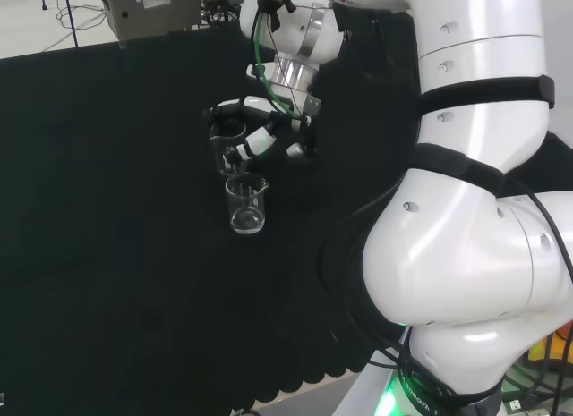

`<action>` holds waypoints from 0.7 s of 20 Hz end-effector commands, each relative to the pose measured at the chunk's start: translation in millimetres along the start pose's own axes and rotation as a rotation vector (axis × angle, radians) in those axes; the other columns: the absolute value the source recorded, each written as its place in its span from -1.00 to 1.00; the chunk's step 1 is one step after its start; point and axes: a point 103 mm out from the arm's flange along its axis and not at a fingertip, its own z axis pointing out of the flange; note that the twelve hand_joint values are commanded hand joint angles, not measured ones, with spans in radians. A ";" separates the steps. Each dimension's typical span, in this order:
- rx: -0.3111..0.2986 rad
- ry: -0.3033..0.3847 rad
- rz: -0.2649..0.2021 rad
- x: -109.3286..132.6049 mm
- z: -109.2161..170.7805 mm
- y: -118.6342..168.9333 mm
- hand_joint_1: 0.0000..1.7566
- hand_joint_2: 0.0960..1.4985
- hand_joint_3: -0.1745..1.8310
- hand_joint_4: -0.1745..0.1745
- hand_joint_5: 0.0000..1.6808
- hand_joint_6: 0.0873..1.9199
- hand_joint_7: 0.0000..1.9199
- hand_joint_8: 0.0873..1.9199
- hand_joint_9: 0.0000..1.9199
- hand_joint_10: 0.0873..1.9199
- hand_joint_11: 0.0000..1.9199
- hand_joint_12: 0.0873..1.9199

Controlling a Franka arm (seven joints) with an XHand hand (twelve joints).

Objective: Place the beaker back on the table.

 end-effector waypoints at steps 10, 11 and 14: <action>-0.183 -0.154 0.072 104.5 -89.3 -88.3 -0.06 -0.29 -0.43 0.01 -0.54 -0.92 -0.58 -1.00 -0.43 -1.00 -0.99 0.42; -0.195 -0.164 0.085 113.4 -92.4 -99.1 -0.06 -0.29 -0.43 0.00 -0.54 -0.92 -0.58 -1.00 -0.43 -1.00 -1.00 0.42; -0.214 -0.192 0.130 136.7 -96.6 -127.4 -0.08 -0.28 -0.43 0.00 -0.53 -0.92 -0.58 -1.00 -0.42 -1.00 -1.00 0.42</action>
